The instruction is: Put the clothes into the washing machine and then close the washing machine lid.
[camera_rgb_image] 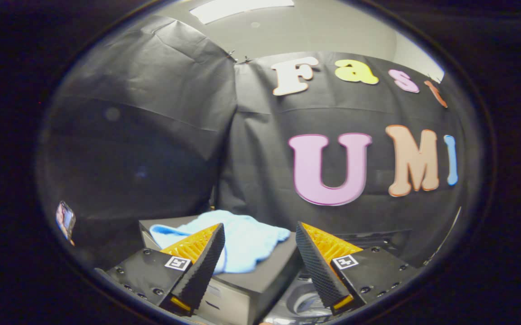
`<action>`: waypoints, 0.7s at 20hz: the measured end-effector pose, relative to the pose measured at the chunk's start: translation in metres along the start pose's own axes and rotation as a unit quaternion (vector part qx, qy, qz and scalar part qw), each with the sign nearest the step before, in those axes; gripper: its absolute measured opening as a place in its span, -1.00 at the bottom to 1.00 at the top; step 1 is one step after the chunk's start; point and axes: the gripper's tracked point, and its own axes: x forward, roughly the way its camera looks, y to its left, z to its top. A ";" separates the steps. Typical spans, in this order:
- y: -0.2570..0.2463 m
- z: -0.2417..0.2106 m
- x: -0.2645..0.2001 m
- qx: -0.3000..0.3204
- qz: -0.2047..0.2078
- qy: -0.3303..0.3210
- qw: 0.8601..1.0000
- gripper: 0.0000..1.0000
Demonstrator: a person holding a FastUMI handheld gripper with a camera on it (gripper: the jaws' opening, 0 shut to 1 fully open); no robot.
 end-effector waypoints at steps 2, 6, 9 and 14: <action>0.024 -0.002 0.025 -0.004 0.015 0.019 1.000 0.96; 0.058 -0.027 0.068 -0.015 0.031 0.072 0.997 0.96; 0.078 -0.045 0.094 -0.006 0.035 0.115 0.993 0.96; 0.093 -0.091 0.108 0.000 0.033 0.202 0.979 0.97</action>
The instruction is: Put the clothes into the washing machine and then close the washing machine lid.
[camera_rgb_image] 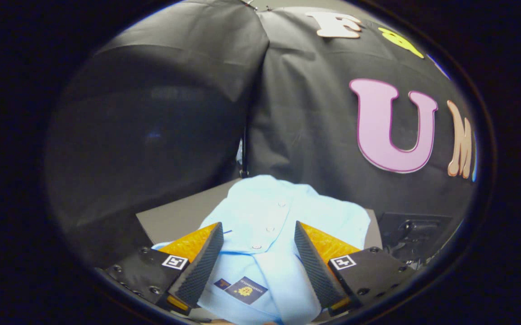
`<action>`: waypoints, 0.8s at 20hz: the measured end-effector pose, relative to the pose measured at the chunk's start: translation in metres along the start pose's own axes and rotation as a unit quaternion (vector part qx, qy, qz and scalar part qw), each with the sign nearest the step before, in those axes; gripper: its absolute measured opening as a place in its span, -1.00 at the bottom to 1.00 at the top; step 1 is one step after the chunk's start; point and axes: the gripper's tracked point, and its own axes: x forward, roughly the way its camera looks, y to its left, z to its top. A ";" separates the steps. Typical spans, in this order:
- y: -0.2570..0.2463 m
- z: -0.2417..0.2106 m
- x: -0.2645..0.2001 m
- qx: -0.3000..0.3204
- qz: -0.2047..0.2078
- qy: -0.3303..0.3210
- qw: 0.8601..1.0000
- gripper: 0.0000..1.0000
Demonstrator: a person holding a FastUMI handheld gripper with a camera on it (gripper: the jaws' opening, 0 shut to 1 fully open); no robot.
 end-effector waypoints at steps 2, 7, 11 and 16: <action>0.004 -0.018 0.006 -0.004 0.000 0.037 0.999 0.96; 0.007 -0.026 0.011 0.066 0.016 0.052 0.996 0.87; 0.018 -0.025 0.007 0.063 0.031 0.037 0.997 0.34; 0.016 -0.027 0.001 0.094 0.014 0.044 0.995 -0.42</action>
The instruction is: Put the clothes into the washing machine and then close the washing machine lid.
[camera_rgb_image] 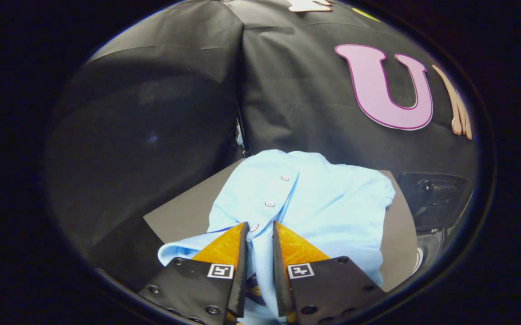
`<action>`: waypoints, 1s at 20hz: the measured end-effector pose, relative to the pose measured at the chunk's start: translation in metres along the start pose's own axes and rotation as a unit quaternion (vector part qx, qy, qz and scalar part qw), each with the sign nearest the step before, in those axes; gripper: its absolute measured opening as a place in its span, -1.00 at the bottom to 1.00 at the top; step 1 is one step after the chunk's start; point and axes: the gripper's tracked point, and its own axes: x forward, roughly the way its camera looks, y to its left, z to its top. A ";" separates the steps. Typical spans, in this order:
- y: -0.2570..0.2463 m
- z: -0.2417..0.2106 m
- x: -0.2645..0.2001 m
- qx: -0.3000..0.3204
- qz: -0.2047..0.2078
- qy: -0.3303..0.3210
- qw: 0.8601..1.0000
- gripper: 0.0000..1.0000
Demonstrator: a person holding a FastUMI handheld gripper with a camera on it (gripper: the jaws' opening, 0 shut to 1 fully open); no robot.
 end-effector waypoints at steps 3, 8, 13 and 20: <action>0.000 0.002 -0.003 0.004 0.002 -0.005 1.000 -0.86; -0.032 0.017 -0.026 0.005 -0.024 -0.026 0.999 -0.86; -0.106 0.046 -0.064 0.018 -0.085 -0.065 0.994 -0.86; -0.230 0.075 -0.117 0.011 -0.213 -0.101 0.972 -0.87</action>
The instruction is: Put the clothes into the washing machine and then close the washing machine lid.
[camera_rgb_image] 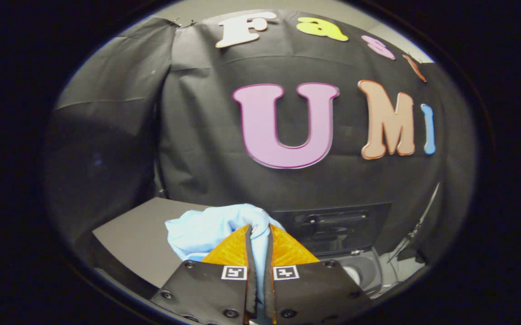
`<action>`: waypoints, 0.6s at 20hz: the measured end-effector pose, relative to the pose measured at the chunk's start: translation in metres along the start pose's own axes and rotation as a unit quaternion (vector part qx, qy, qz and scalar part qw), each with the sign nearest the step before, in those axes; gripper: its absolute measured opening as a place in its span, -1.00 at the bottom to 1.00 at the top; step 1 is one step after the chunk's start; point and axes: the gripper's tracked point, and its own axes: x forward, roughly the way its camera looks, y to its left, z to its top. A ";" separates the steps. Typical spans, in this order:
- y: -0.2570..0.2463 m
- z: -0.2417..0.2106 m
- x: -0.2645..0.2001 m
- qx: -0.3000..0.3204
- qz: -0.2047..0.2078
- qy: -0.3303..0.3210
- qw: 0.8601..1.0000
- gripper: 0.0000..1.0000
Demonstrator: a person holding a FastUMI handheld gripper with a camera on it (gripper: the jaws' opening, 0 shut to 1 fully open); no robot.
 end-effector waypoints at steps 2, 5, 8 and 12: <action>-0.029 -0.002 0.006 0.003 -0.029 0.002 1.000 -0.86; -0.062 -0.016 0.017 0.013 -0.059 0.015 0.998 -0.86; -0.083 -0.035 0.033 0.020 -0.076 0.030 0.996 -0.86; -0.099 -0.048 0.045 0.027 -0.086 0.036 0.995 -0.38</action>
